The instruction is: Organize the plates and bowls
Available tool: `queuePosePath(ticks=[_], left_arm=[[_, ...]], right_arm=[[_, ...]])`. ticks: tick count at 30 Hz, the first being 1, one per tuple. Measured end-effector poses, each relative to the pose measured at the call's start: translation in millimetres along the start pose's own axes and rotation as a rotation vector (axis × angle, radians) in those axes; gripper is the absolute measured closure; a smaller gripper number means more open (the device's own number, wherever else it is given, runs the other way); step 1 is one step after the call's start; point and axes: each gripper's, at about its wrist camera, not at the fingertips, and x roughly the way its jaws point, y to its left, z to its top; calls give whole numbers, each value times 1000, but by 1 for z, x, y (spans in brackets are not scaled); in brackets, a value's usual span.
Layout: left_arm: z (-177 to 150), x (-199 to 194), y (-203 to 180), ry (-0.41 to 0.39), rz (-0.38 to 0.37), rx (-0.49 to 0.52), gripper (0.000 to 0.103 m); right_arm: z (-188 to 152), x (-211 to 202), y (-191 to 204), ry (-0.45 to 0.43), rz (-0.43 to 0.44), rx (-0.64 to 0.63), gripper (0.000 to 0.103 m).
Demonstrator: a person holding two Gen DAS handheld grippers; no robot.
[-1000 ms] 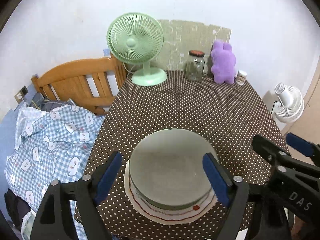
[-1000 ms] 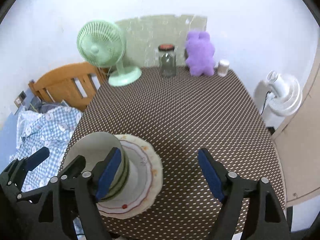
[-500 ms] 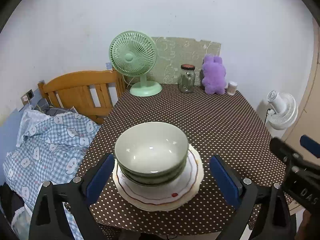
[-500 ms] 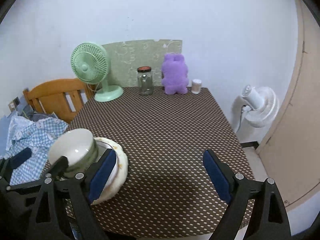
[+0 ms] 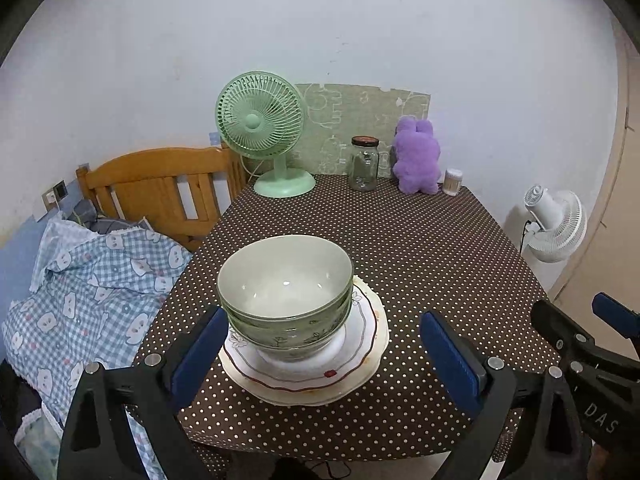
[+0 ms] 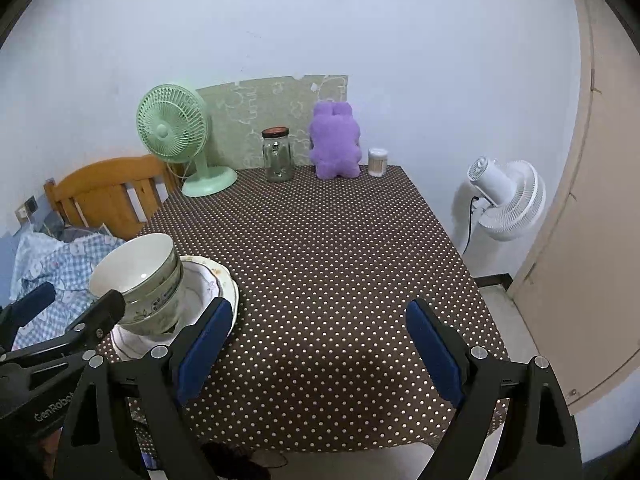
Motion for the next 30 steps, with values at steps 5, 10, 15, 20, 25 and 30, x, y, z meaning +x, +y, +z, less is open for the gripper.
queuePosePath(ticks=[5, 10, 15, 20, 25, 30], left_arm=[[1, -4, 0, -2, -2, -5, 6], [3, -6, -2, 0, -5, 0, 5], [2, -7, -1, 4, -12, -9, 5], [1, -8, 0, 7, -16, -11, 5], [1, -10, 0, 4, -19, -9, 5], [0, -11, 0, 4, -17, -10, 5]], right_arm=[[0, -4, -1, -2, -5, 6, 13], [1, -5, -3, 5, -24, 19, 13], [1, -7, -3, 2, -27, 25, 13], [0, -9, -2, 1, -30, 20, 13], [-1, -11, -1, 5, -36, 22, 13], [-2, -11, 0, 8, -37, 20, 13]])
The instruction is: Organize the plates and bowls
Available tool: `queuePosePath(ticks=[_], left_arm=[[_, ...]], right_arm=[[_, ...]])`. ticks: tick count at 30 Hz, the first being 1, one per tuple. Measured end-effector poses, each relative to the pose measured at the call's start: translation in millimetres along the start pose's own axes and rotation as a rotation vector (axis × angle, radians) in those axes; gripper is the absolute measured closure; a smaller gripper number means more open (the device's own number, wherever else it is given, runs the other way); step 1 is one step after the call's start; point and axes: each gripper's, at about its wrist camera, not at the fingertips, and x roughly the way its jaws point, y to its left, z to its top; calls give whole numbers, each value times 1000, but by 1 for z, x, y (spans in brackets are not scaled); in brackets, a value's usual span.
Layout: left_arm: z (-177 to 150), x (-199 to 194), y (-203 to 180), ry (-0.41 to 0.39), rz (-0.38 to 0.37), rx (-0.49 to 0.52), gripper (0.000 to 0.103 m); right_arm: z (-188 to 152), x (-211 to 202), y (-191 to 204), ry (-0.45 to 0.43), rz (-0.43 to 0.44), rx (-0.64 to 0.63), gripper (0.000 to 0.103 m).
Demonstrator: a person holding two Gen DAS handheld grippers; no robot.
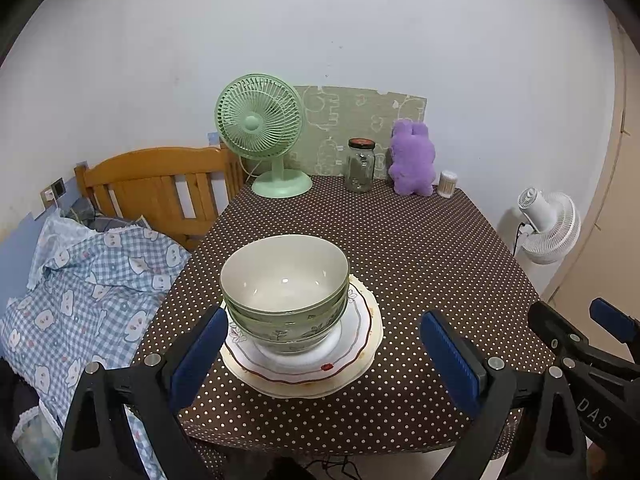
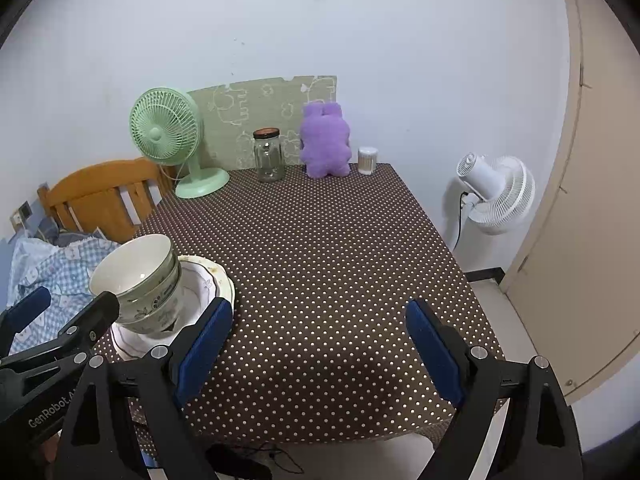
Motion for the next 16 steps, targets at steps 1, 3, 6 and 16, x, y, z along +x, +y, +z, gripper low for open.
queuePosePath(ticks=[1, 3, 6, 16], left_arm=[[0, 0, 0, -1, 0, 0, 5], [0, -1, 0, -4, 1, 2, 5], [-1, -2, 0, -8, 1, 5, 5], [0, -4, -3, -15, -3, 14, 5]], right_arm=[[0, 0, 0, 0, 1, -1, 13], [-1, -1, 0, -1, 0, -2, 13], [-1, -1, 0, -1, -2, -2, 13], [0, 0, -4, -3, -9, 4, 13]])
